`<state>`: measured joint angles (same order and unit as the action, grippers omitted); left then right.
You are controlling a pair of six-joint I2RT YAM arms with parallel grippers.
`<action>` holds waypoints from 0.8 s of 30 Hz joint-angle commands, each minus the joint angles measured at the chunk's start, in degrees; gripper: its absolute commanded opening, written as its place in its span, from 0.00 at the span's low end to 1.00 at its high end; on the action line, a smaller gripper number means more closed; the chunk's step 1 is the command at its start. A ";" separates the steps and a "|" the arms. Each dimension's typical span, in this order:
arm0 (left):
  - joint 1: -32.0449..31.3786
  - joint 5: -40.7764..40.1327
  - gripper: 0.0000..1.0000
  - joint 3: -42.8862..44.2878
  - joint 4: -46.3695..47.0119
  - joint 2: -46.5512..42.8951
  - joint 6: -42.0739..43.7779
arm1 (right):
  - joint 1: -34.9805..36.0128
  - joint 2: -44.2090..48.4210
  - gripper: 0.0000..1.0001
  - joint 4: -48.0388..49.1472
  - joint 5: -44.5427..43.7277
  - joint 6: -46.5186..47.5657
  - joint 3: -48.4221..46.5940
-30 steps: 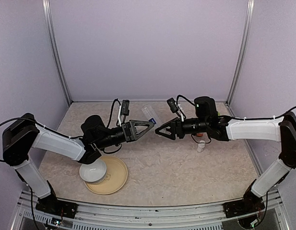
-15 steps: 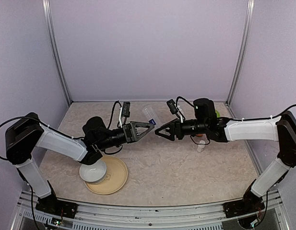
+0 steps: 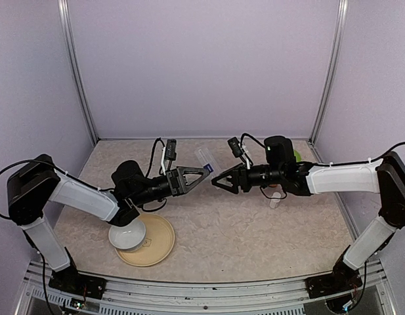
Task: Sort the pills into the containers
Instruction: Open the lid of the pill container.
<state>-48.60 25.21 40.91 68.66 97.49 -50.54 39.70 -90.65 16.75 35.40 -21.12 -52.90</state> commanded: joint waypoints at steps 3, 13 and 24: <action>-0.33 2.12 0.69 -0.41 10.68 -0.55 0.54 | 0.51 -2.24 0.52 -1.13 -0.39 -0.17 1.78; -1.13 6.25 0.67 0.84 24.70 6.39 -2.03 | 0.61 -2.79 0.51 0.34 2.70 -1.62 1.81; -1.87 8.60 0.63 2.53 28.66 7.24 -1.16 | 0.59 -3.54 0.51 -1.13 1.92 -1.90 1.77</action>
<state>-50.81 32.49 42.94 89.93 106.34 -53.12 39.81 -93.82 15.94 37.45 -22.44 -51.64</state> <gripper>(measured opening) 0.631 0.681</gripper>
